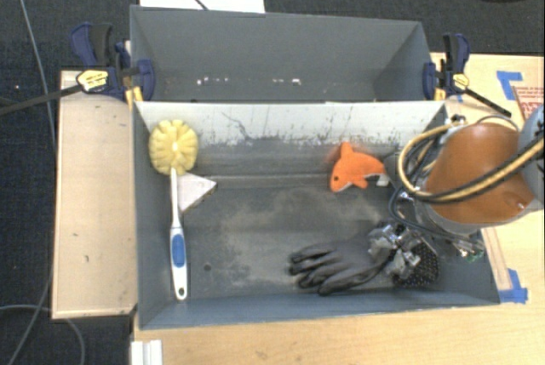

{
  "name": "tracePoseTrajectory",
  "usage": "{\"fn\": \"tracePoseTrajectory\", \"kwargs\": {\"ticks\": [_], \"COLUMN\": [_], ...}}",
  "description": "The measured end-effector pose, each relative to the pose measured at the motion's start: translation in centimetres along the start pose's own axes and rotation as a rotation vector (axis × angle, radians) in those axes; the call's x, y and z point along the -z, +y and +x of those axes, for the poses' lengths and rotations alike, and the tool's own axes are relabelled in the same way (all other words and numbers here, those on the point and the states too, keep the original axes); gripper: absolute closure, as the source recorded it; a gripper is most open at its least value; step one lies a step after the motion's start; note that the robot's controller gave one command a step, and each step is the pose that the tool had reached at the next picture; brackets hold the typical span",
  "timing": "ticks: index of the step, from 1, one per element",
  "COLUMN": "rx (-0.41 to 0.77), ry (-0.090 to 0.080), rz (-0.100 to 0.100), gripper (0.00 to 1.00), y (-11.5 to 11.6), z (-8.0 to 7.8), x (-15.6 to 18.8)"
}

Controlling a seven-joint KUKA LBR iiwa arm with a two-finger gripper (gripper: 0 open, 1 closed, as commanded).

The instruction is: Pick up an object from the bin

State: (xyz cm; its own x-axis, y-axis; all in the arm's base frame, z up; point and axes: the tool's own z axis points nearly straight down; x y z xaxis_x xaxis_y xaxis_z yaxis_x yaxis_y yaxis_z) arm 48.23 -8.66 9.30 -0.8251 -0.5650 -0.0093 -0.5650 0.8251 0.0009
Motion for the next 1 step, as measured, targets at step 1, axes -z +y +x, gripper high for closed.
{"fn": "tracePoseTrajectory", "kwargs": {"ticks": [1], "rx": [-0.001], "ry": [-0.001], "rz": [0.001], "gripper": [1.0], "y": [-0.01], "z": [-0.04], "x": [0.66]}}
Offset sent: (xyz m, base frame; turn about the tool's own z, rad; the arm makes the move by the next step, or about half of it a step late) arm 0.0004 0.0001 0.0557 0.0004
